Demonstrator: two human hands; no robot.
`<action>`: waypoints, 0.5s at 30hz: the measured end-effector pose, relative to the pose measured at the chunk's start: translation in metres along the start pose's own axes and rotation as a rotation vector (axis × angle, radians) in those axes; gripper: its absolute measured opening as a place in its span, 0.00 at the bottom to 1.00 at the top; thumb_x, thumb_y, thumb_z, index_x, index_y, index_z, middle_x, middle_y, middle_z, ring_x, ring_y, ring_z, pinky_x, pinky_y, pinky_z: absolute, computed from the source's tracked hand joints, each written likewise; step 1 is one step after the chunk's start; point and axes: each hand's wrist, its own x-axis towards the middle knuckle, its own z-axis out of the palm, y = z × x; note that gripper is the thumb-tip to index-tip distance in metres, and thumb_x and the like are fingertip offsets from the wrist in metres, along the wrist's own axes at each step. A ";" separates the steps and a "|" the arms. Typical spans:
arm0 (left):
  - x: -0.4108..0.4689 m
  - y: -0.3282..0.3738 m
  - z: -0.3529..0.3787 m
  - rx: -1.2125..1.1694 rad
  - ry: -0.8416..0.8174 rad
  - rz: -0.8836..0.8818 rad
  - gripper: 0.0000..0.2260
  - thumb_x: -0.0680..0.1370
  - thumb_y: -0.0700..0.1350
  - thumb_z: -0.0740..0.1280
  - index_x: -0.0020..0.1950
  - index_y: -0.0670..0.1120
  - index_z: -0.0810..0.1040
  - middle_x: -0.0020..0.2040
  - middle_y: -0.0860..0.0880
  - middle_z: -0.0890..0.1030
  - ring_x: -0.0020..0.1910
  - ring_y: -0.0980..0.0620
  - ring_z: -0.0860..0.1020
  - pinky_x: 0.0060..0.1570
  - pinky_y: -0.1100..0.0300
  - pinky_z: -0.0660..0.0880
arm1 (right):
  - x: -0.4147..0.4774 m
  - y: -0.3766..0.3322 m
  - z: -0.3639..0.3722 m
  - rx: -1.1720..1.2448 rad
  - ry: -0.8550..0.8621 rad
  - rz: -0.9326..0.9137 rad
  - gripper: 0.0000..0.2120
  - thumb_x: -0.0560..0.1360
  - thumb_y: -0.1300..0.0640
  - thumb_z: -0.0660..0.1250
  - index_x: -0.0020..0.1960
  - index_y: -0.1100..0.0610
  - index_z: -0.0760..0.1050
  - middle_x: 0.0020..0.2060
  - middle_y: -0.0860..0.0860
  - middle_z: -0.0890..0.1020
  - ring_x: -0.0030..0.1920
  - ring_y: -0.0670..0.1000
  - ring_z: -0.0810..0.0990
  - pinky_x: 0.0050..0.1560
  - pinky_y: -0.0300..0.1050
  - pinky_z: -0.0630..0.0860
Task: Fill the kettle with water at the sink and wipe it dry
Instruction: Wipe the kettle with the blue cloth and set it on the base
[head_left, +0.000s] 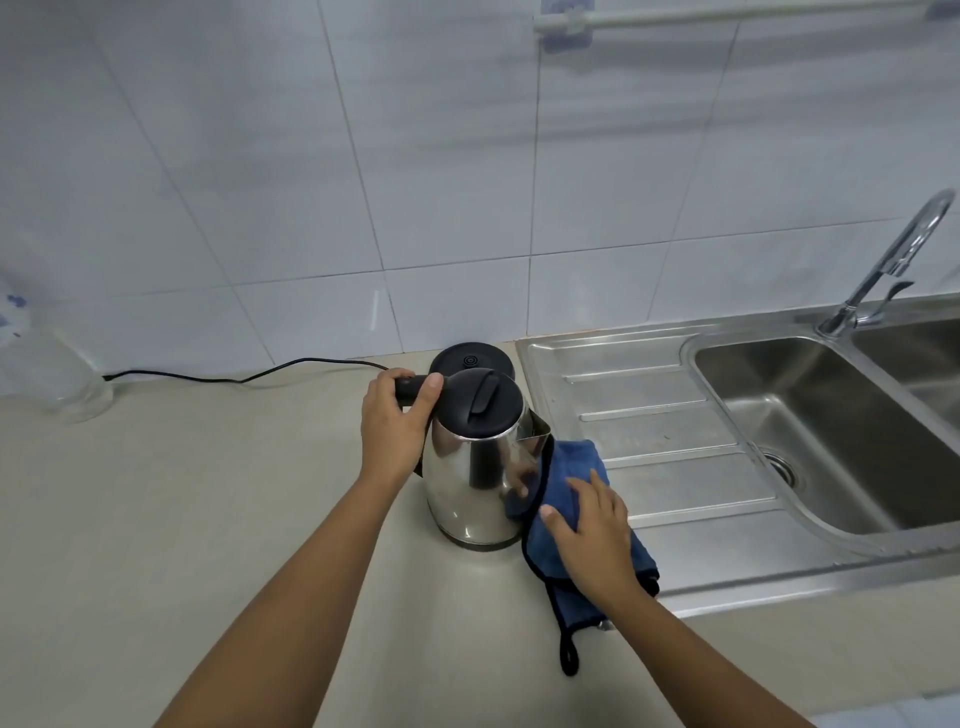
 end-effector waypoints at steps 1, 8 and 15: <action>-0.002 0.000 0.002 0.008 0.033 0.008 0.26 0.69 0.69 0.63 0.55 0.49 0.74 0.52 0.51 0.77 0.55 0.50 0.76 0.58 0.47 0.73 | -0.006 -0.004 0.000 0.080 -0.018 -0.049 0.31 0.81 0.44 0.66 0.80 0.50 0.63 0.83 0.48 0.56 0.84 0.54 0.51 0.82 0.56 0.53; -0.032 -0.001 0.000 0.054 0.169 0.028 0.22 0.70 0.69 0.62 0.54 0.54 0.73 0.49 0.57 0.77 0.53 0.53 0.77 0.54 0.53 0.73 | 0.002 -0.040 0.018 0.616 -0.085 -0.037 0.54 0.63 0.22 0.71 0.81 0.42 0.57 0.74 0.46 0.72 0.76 0.50 0.70 0.74 0.59 0.72; -0.020 -0.012 -0.025 -0.045 -0.058 -0.091 0.14 0.78 0.57 0.63 0.47 0.47 0.76 0.44 0.48 0.81 0.45 0.52 0.78 0.41 0.64 0.71 | 0.015 -0.046 0.006 0.480 -0.160 -0.012 0.58 0.58 0.21 0.68 0.82 0.41 0.54 0.76 0.53 0.64 0.75 0.58 0.66 0.75 0.61 0.70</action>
